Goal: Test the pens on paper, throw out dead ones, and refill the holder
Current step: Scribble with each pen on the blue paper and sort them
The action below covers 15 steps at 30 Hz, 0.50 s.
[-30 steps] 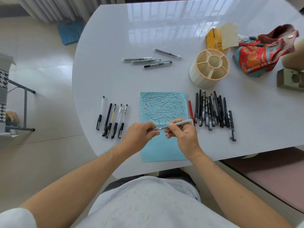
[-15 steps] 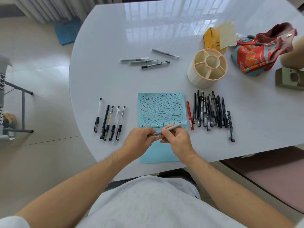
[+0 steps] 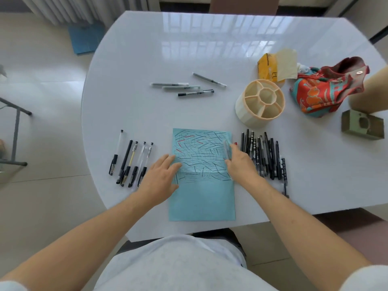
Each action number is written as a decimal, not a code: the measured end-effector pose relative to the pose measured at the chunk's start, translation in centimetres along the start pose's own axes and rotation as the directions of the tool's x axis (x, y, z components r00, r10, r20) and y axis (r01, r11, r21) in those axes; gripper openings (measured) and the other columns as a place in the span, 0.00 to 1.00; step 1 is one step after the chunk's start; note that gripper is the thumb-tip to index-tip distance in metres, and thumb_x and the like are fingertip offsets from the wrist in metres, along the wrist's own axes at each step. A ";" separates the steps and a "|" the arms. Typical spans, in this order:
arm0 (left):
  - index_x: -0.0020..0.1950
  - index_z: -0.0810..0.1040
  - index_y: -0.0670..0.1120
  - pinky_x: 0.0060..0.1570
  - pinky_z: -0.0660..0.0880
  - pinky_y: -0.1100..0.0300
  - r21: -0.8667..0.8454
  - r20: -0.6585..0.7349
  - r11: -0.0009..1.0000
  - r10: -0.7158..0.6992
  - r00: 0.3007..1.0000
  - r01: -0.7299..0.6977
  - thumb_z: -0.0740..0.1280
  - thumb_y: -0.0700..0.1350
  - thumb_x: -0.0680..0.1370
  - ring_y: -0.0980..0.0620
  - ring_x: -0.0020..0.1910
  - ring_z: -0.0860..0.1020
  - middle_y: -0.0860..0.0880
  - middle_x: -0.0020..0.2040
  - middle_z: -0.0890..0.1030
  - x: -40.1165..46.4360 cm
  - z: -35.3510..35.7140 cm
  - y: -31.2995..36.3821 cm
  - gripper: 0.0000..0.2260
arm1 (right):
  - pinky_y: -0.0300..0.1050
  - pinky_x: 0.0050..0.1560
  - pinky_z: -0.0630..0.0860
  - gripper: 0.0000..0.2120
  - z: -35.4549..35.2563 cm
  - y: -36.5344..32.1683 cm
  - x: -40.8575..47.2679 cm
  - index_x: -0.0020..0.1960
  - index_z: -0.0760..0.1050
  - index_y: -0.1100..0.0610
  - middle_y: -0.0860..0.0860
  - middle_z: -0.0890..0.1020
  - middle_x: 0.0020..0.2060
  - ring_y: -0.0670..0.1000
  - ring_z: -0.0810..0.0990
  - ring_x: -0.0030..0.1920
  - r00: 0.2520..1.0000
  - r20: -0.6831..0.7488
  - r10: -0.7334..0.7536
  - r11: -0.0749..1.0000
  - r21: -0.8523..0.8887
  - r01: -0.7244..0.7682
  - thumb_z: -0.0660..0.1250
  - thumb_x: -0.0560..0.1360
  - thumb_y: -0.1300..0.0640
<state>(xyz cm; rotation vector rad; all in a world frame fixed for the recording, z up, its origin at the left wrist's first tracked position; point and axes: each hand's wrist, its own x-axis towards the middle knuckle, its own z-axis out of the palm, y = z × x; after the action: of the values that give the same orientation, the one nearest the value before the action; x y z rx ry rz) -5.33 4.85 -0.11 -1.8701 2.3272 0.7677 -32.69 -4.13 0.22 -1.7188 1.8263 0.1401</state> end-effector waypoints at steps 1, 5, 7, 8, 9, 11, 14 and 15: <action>0.76 0.64 0.51 0.75 0.58 0.49 0.034 0.014 0.999 -0.008 1.000 0.007 0.72 0.54 0.74 0.46 0.79 0.54 0.48 0.79 0.59 0.0 0.2 -0.2 0.33 | 0.54 0.52 0.76 0.17 0.1 0.2 0.1 0.68 0.68 0.56 0.59 0.81 0.55 0.63 0.80 0.54 1.000 -0.014 -0.011 0.999 -0.039 0.010 0.65 0.81 0.57; 0.74 0.68 0.52 0.73 0.61 0.48 0.035 -0.018 0.999 -0.013 1.000 0.013 0.74 0.53 0.70 0.45 0.78 0.57 0.48 0.78 0.62 -0.1 0.4 -0.8 0.33 | 0.51 0.46 0.74 0.16 -0.1 0.9 0.2 0.66 0.72 0.61 0.59 0.78 0.53 0.63 0.80 0.51 0.989 -0.117 -0.087 0.986 -0.153 0.069 0.66 0.80 0.59; 0.72 0.71 0.52 0.72 0.63 0.47 0.022 -0.033 1.000 -0.015 0.999 0.016 0.75 0.53 0.69 0.45 0.77 0.60 0.48 0.77 0.64 -0.1 0.7 -1.0 0.33 | 0.48 0.42 0.70 0.14 -0.8 0.7 0.7 0.64 0.72 0.60 0.58 0.75 0.54 0.62 0.80 0.50 0.988 -0.151 -0.041 0.983 -0.184 0.012 0.64 0.78 0.62; 0.71 0.71 0.52 0.72 0.63 0.47 0.020 -0.041 1.000 -0.015 0.999 0.015 0.76 0.53 0.68 0.45 0.77 0.60 0.48 0.76 0.65 -0.1 0.8 -1.1 0.33 | 0.47 0.42 0.69 0.15 -1.3 0.4 1.3 0.63 0.72 0.58 0.57 0.74 0.55 0.62 0.81 0.49 0.986 -0.164 -0.008 0.981 -0.193 -0.024 0.64 0.77 0.64; 0.71 0.71 0.52 0.72 0.63 0.47 0.014 -0.049 1.000 -0.014 0.999 0.015 0.76 0.53 0.68 0.45 0.77 0.60 0.48 0.76 0.65 -0.1 0.9 -1.1 0.33 | 0.48 0.42 0.69 0.17 -1.8 -0.2 2.1 0.63 0.72 0.57 0.57 0.73 0.56 0.62 0.81 0.50 0.984 -0.176 0.007 0.978 -0.205 -0.043 0.64 0.75 0.65; 0.72 0.71 0.52 0.73 0.62 0.48 -0.004 -0.056 1.000 -0.017 0.998 0.017 0.75 0.53 0.68 0.46 0.77 0.59 0.49 0.77 0.64 0.0 1.0 -1.2 0.33 | 0.48 0.44 0.71 0.21 -3.1 -2.2 4.4 0.65 0.73 0.55 0.56 0.73 0.61 0.61 0.80 0.53 0.980 -0.198 -0.038 0.974 -0.228 -0.008 0.65 0.73 0.66; 0.73 0.69 0.53 0.75 0.60 0.49 -0.012 -0.055 0.999 -0.033 0.998 0.032 0.74 0.53 0.70 0.48 0.78 0.56 0.50 0.77 0.62 0.0 0.9 -1.1 0.32 | 0.49 0.51 0.73 0.23 -4.8 -7.0 9.3 0.70 0.73 0.54 0.55 0.74 0.65 0.59 0.79 0.59 0.958 -0.218 -0.188 0.969 -0.201 0.145 0.63 0.76 0.64; 0.73 0.69 0.53 0.75 0.60 0.50 -0.018 -0.056 0.999 -0.038 0.998 0.037 0.74 0.53 0.70 0.48 0.78 0.56 0.50 0.78 0.61 0.0 0.8 -1.1 0.32 | 0.50 0.55 0.74 0.22 -5.3 -8.8 11.1 0.70 0.74 0.54 0.55 0.75 0.66 0.60 0.78 0.61 0.948 -0.216 -0.234 0.962 -0.189 0.195 0.62 0.77 0.64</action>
<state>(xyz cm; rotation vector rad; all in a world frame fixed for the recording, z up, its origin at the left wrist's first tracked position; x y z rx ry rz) -4.55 5.05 -1.22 -1.9617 2.3181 0.7418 -25.96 -17.55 1.88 -2.1182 1.8181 -0.0054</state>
